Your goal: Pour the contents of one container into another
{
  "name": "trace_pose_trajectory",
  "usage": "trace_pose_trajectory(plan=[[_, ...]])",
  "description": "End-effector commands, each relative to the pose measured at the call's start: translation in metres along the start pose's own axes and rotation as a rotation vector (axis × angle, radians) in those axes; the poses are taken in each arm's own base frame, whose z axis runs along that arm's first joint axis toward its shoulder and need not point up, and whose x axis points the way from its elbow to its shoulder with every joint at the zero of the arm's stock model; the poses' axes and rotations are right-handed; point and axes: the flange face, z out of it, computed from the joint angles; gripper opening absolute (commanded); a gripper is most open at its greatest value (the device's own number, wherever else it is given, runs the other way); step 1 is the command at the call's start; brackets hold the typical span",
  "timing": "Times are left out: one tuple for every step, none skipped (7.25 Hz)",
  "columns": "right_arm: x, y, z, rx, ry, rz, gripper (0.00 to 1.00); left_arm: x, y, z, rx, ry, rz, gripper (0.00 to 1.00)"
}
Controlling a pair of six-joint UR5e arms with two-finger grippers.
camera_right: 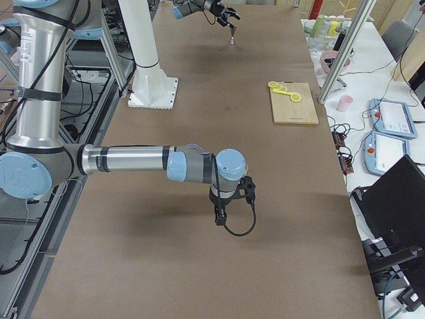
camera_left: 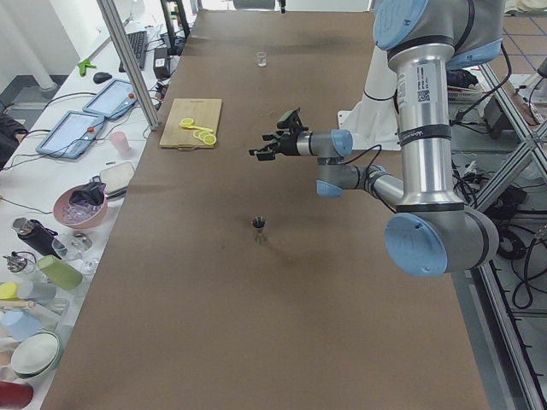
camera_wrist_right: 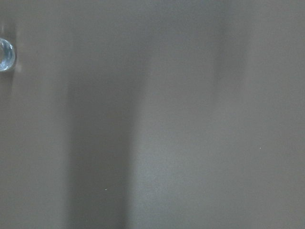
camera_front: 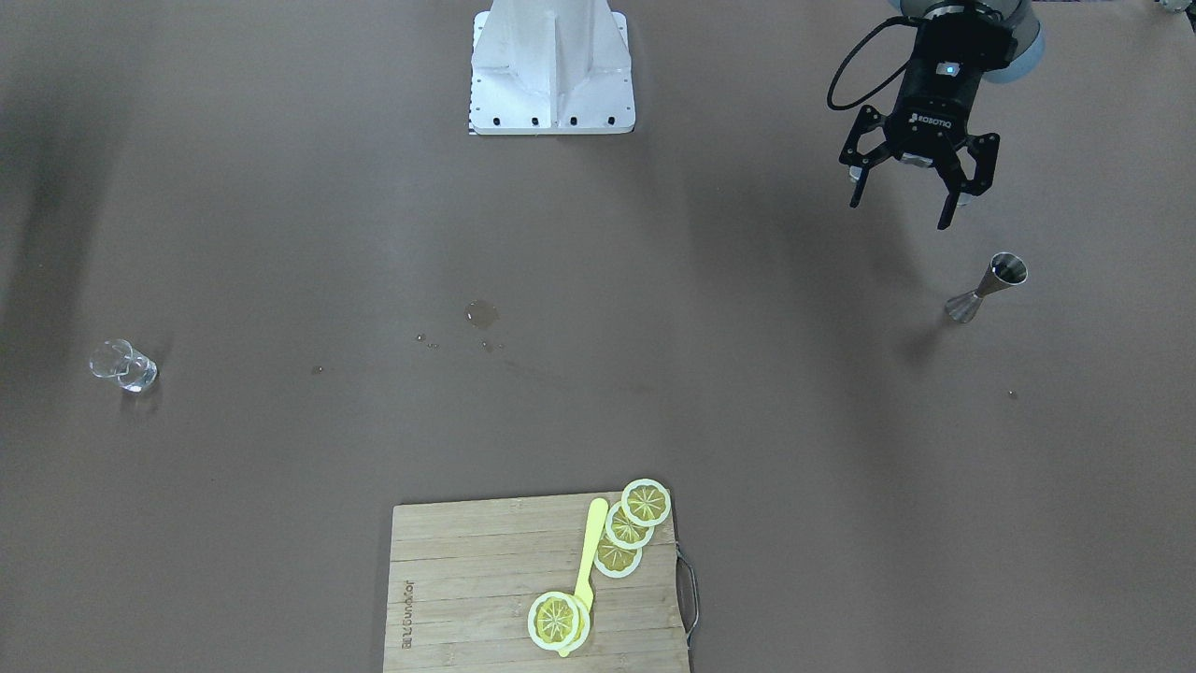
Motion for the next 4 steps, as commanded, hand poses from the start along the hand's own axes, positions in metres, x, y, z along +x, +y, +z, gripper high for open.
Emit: trace_pose_trajectory(plan=[[0.000,0.000,0.000,0.000,0.000,0.002,1.00,-0.014,-0.062,0.060,-0.039,-0.010,0.084,0.98],[-0.001,-0.001,-0.001,0.002,0.000,-0.001,1.00,-0.022,-0.072,0.083,-0.050,-0.042,0.129,0.98],[-0.001,-0.001,-0.001,0.003,0.001,-0.002,1.00,-0.030,-0.082,0.101,-0.099,-0.079,0.152,0.98],[-0.001,-0.001,-0.001,0.003,0.001,-0.002,1.00,-0.041,-0.097,0.113,-0.170,-0.079,0.186,0.98]])
